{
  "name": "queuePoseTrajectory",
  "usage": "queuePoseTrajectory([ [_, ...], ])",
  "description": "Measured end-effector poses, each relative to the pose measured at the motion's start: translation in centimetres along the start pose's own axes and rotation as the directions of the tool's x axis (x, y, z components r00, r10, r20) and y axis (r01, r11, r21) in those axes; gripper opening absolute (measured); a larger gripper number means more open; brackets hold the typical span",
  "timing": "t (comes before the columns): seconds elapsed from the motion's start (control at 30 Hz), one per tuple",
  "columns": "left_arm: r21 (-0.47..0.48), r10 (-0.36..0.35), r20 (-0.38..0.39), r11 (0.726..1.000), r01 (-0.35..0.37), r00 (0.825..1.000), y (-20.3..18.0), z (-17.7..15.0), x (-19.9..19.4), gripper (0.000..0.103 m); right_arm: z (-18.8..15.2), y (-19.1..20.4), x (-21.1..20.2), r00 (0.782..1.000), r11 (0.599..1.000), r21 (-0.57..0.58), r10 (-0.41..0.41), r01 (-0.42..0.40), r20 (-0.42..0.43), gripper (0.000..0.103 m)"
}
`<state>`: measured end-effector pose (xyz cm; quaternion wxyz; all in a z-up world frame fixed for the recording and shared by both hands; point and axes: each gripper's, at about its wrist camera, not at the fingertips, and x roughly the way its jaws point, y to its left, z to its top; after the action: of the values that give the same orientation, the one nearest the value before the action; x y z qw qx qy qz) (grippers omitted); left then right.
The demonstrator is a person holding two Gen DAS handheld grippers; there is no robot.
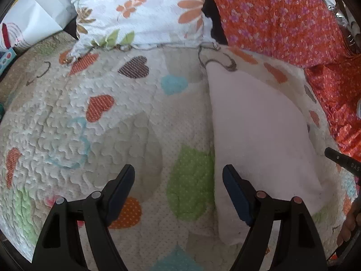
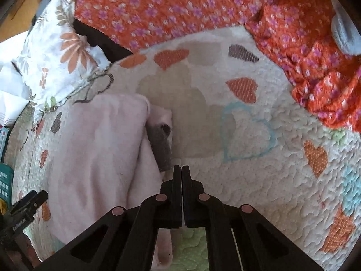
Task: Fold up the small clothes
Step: 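Open the right tool and release the folded cardigan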
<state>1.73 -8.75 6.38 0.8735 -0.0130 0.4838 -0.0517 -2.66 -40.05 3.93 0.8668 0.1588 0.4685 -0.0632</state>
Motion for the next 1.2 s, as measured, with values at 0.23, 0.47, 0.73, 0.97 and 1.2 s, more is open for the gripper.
queuePoseTrajectory([
  [0.23,0.089,0.041,0.101,0.995,-0.050,0.994,-1.1,-0.8,-2.8,0.079,-0.9,3.1,-0.9,1.000,0.995,-0.098,-0.006,0.009,0.026,0.013],
  [0.47,0.154,0.062,0.176,0.984,-0.089,0.983,-1.7,-1.7,-5.2,0.079,-2.0,5.8,-2.1,0.997,0.980,-0.192,-0.034,0.047,0.072,0.035],
  [0.73,0.135,0.054,0.195,0.987,-0.081,0.979,-1.3,-3.4,-7.3,0.079,-4.3,7.6,-3.9,0.995,0.967,-0.246,-0.043,0.064,0.089,0.041],
  [0.97,0.161,0.044,0.194,0.984,-0.076,0.980,-2.1,-5.3,-8.1,0.079,-6.0,8.4,-6.0,0.988,0.954,-0.283,-0.061,0.101,0.145,0.049],
  [1.2,0.163,0.046,0.178,0.984,-0.075,0.983,-2.2,-5.7,-7.8,0.079,-6.0,7.8,-6.4,0.987,0.960,-0.262,-0.065,0.102,0.147,0.050],
])
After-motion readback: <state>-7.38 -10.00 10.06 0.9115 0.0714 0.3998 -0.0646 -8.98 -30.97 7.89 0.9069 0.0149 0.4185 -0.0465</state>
